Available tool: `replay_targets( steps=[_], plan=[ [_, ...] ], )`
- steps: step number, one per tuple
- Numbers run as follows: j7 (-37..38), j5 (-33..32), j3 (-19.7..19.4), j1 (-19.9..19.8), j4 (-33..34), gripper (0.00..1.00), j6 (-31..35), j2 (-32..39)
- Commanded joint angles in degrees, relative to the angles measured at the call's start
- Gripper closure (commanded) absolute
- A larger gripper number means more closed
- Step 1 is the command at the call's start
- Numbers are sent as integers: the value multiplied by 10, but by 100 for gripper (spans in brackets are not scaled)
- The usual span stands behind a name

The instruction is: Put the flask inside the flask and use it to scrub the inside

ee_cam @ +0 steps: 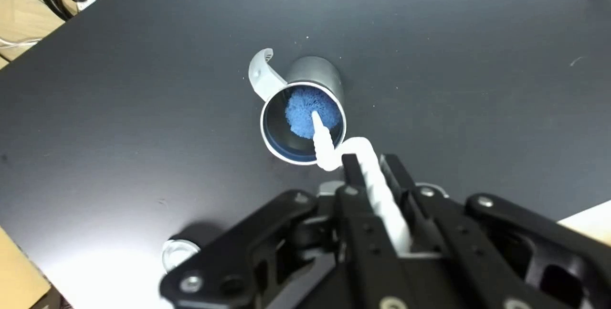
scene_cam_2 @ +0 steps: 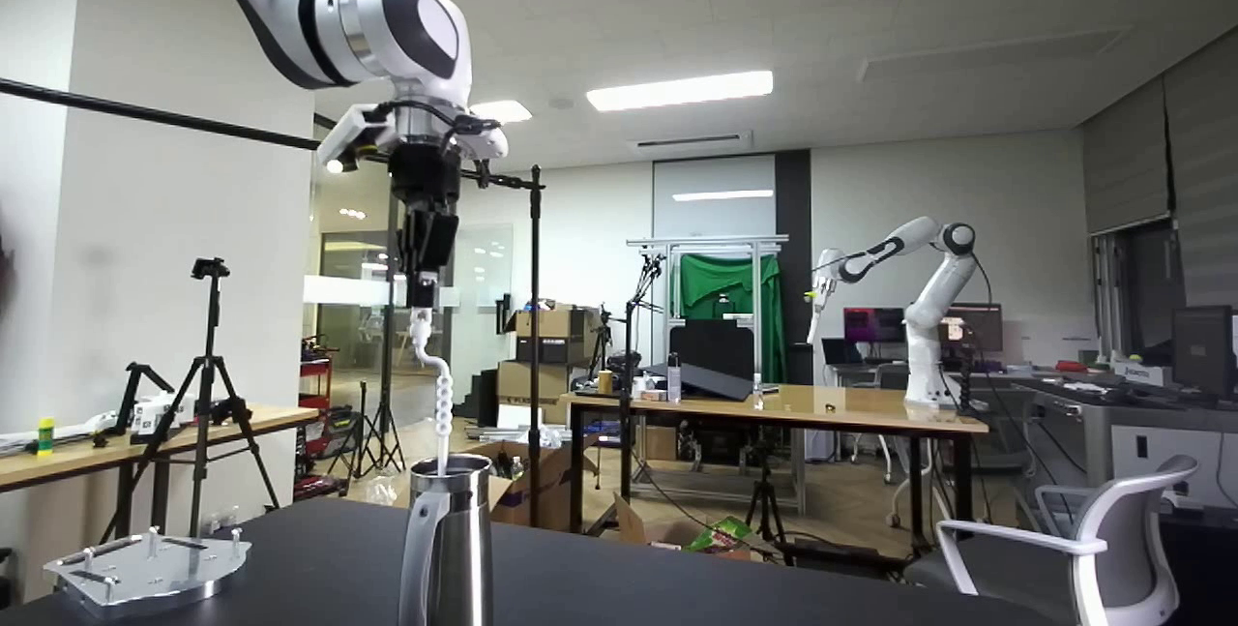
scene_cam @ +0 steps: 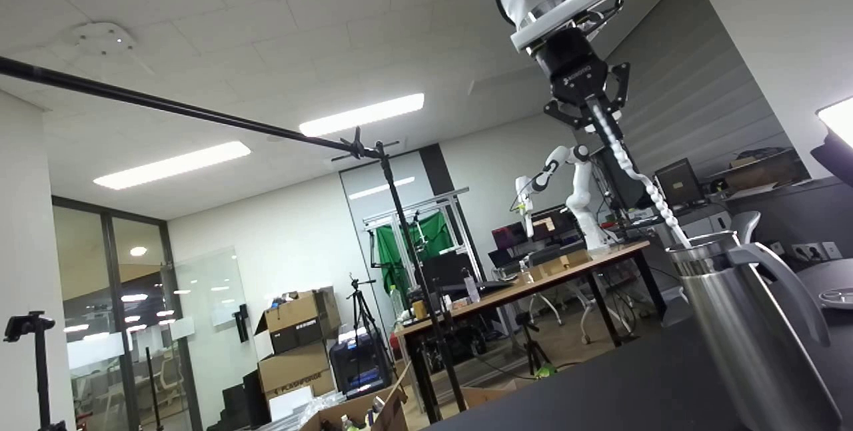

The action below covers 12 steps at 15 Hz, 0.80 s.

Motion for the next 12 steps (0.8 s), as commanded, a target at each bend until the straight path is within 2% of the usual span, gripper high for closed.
replay_targets(
  steps=[1, 7, 10, 12],
  plan=[
    [27, 12, 1, -19, -7, 96, 22, -9],
    [48, 72, -25, -52, -37, 96, 183, 110],
    [66, 48, -36, -37, -23, 96, 188, 148],
    [78, 19, -36, -24, -9, 96, 155, 118]
  ],
)
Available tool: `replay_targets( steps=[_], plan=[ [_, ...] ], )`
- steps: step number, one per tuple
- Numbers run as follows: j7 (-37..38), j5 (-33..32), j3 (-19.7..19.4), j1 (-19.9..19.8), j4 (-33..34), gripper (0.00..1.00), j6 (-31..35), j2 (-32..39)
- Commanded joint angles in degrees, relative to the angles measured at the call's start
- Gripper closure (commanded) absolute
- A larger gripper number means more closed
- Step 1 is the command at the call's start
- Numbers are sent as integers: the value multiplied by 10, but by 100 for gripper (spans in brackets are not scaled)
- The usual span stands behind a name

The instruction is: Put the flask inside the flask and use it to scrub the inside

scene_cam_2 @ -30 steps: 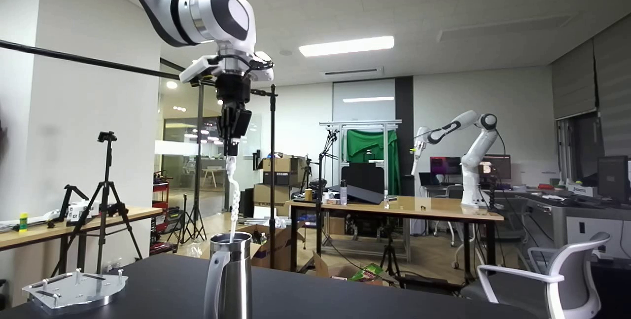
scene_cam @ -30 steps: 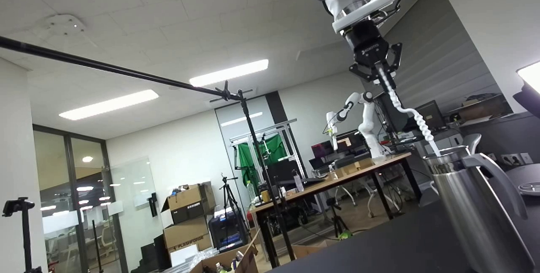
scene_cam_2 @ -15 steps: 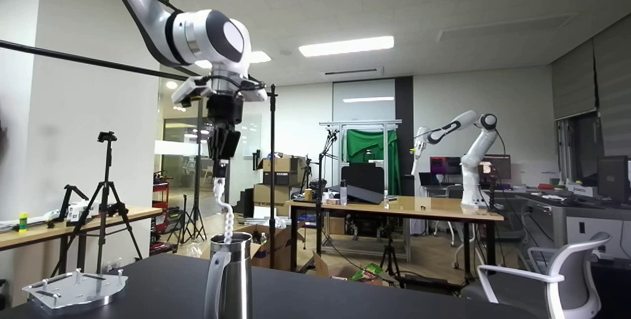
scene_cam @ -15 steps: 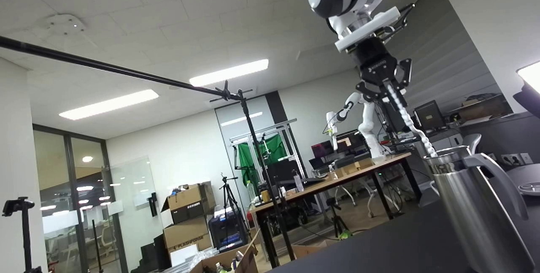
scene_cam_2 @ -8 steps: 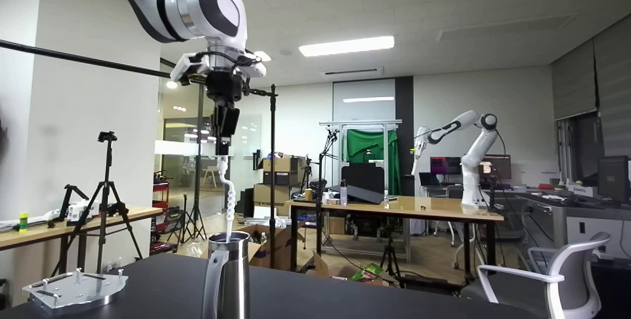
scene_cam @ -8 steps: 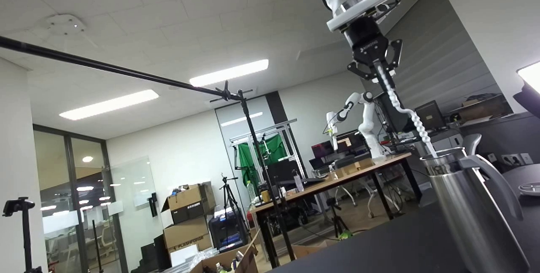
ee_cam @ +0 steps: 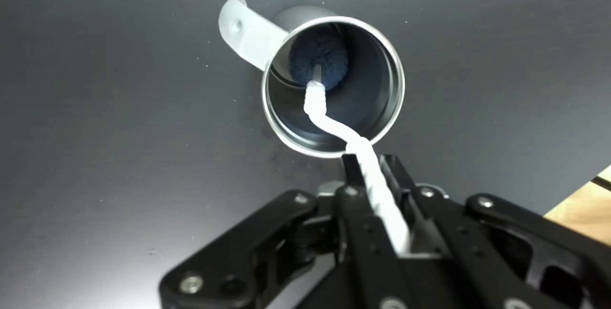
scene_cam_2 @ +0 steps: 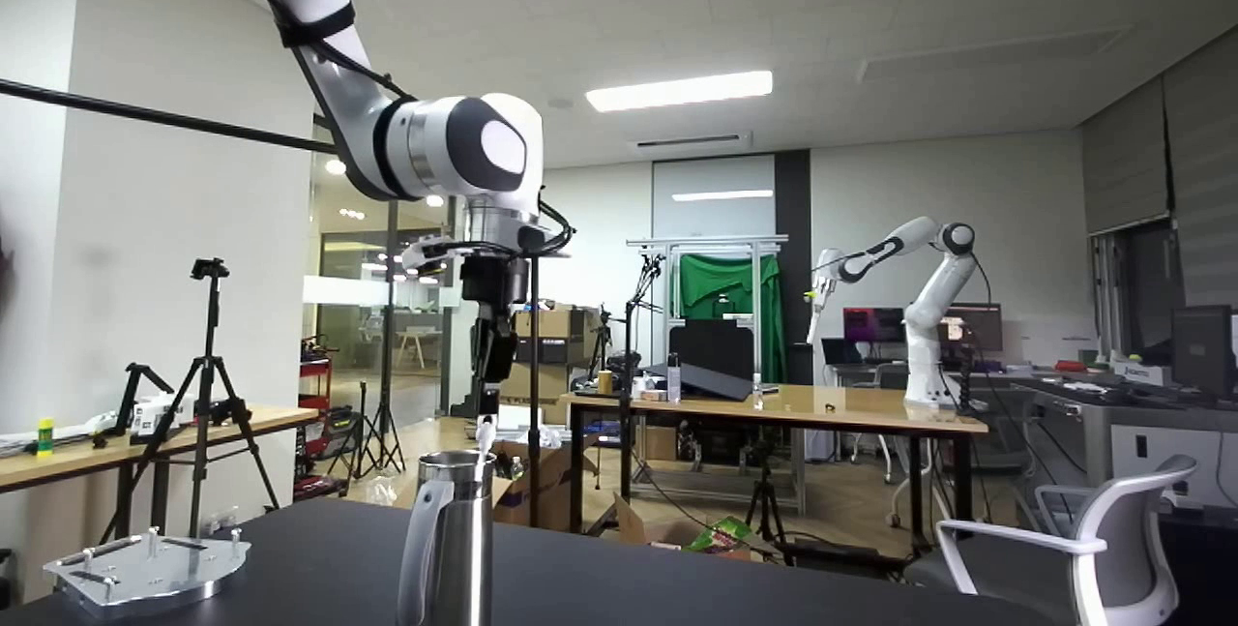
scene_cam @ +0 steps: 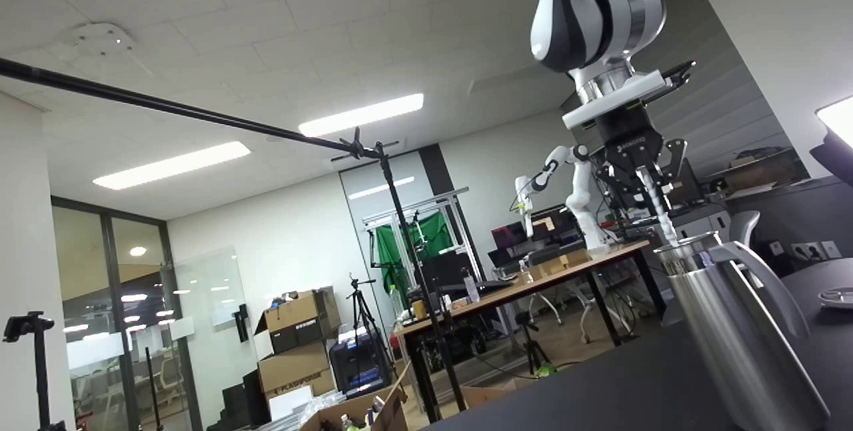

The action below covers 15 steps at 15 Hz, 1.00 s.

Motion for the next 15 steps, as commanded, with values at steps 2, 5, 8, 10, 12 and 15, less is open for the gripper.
replay_targets(
  steps=[2, 5, 8, 10, 12, 15],
  plan=[
    [43, -55, 4, 38, 17, 96, -78, -50],
    [48, -89, 23, 57, 20, 96, -128, -104],
    [40, -98, 44, 59, 28, 96, -160, -136],
    [34, -88, 50, 52, 19, 96, -147, -143],
    [34, -82, 49, 46, 0, 96, -109, -132],
    [34, -68, 42, 35, -26, 96, -49, -88]
  ],
)
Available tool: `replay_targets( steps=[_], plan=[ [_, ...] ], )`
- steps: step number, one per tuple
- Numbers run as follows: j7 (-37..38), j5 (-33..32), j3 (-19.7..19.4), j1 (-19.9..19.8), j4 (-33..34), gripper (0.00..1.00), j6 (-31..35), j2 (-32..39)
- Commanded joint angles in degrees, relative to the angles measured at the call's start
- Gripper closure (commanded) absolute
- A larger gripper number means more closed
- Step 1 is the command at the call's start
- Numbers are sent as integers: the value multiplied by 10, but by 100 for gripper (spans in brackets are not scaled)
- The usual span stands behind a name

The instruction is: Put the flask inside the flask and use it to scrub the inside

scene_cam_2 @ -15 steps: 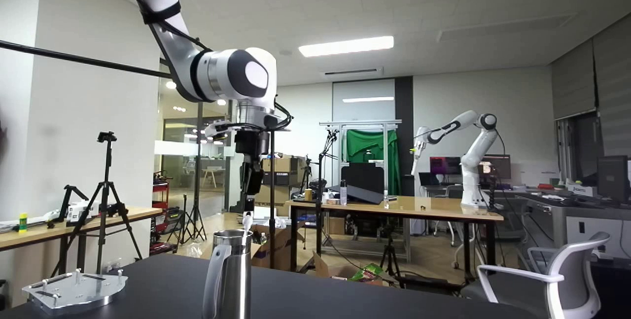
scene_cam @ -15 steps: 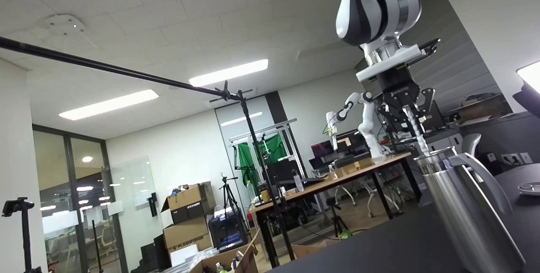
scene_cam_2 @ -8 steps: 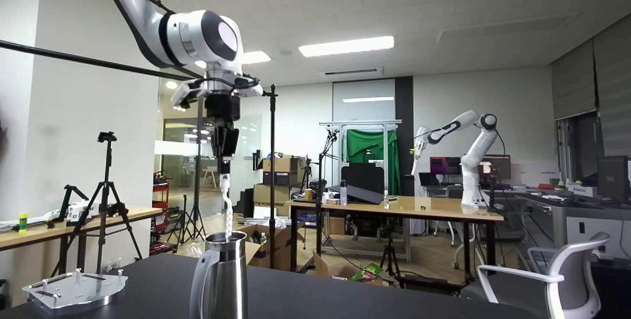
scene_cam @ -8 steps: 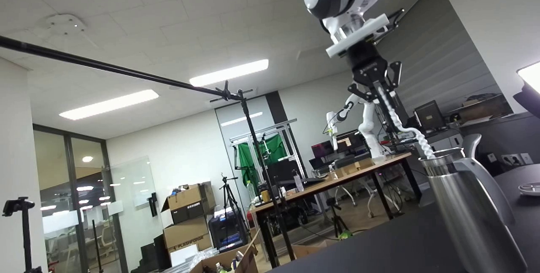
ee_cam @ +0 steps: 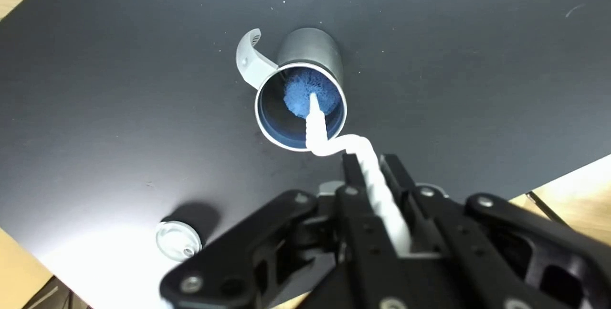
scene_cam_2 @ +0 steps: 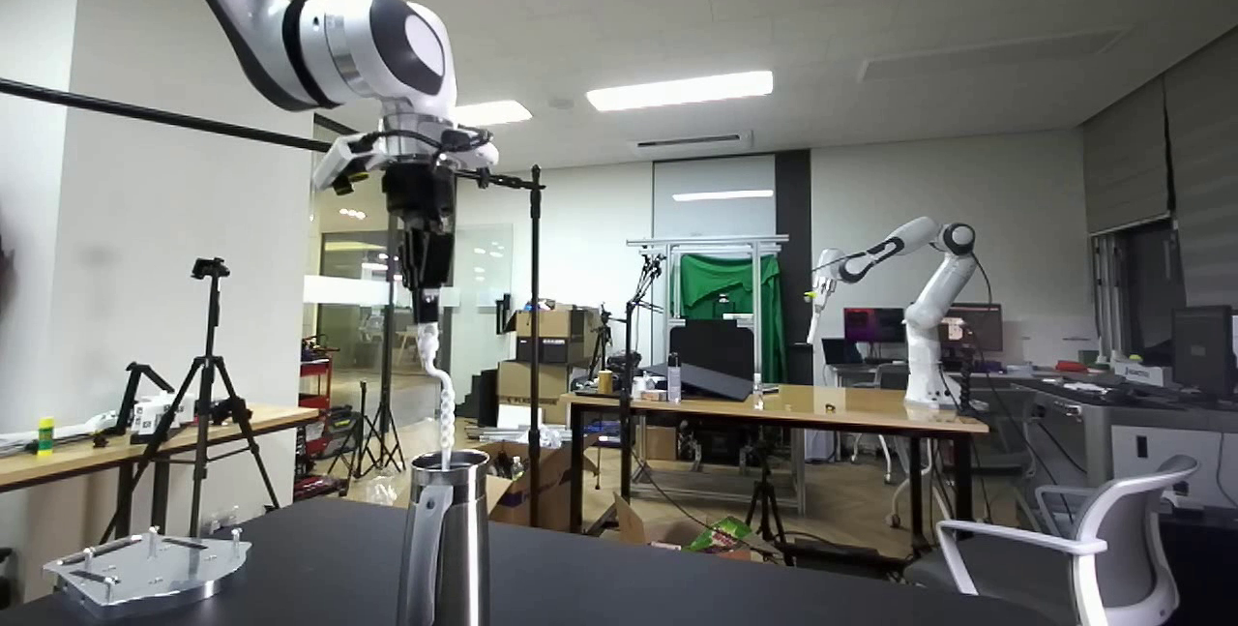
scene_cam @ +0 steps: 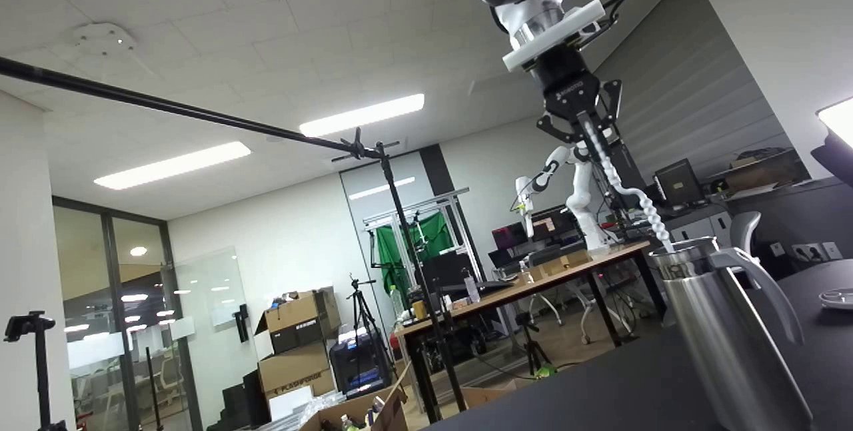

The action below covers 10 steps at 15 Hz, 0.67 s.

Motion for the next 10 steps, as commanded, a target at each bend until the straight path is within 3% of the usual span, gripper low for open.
replay_targets(
  steps=[1, 4, 6, 10],
  plan=[
    [-1, 25, -8, -18, -28, 96, 73, 58],
    [-7, 54, -18, -24, -24, 96, 103, 117],
    [7, 37, -27, -15, -8, 96, 97, 125],
    [35, -27, -24, 7, 23, 96, -16, 67]
  ],
)
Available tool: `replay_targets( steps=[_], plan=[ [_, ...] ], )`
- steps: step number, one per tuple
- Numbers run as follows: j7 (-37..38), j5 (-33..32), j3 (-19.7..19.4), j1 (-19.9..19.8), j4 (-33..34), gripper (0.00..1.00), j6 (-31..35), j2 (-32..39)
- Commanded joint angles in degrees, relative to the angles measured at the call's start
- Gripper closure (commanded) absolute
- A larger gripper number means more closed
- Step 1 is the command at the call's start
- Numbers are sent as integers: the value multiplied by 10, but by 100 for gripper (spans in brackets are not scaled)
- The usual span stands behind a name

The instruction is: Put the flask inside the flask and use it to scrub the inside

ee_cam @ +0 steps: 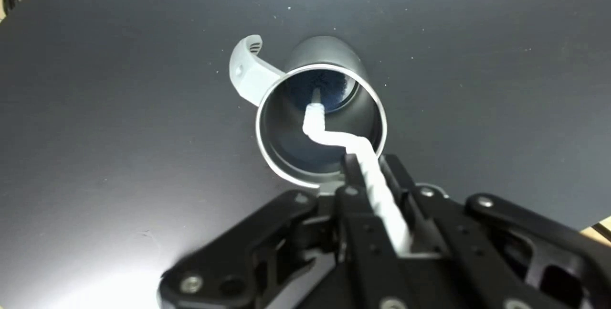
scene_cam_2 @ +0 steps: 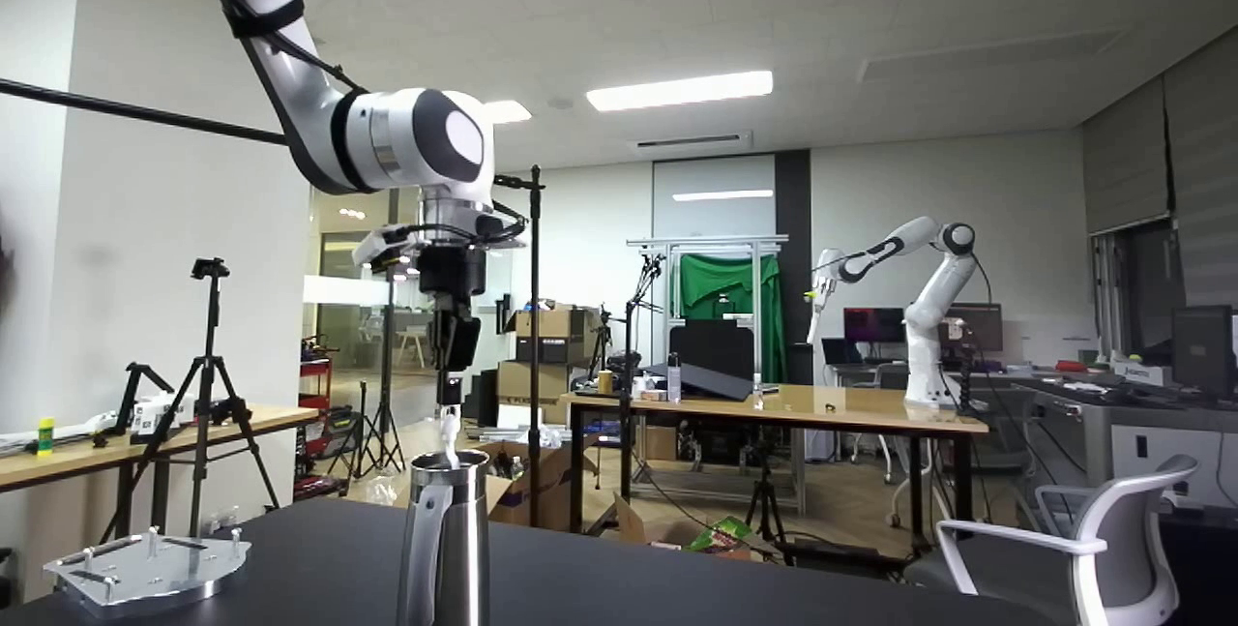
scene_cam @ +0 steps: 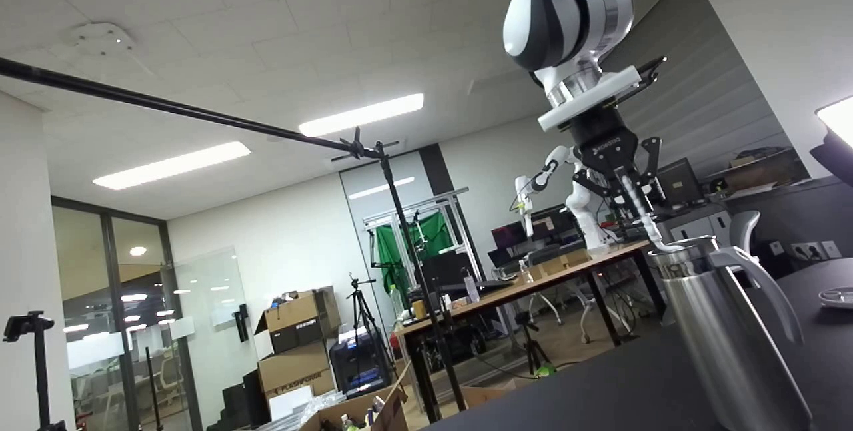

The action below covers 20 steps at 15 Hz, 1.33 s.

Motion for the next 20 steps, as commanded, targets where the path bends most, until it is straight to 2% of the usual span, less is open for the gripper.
replay_targets(
  steps=[1, 4, 6, 9, 11, 13, 16, 20],
  plan=[
    [39, -58, 2, 27, 26, 96, -102, -53],
    [46, -89, 18, 36, 37, 96, -136, -93],
    [37, -69, 24, 28, 30, 96, -110, -103],
    [40, -6, 14, 9, -2, 96, -1, -86],
    [16, 59, 7, -3, -20, 96, 63, -57],
    [11, 89, 4, -10, -20, 96, 94, -17],
    [25, 71, -7, -6, -7, 96, 83, 13],
    [41, 34, -12, 8, 6, 96, 53, -6]
  ],
)
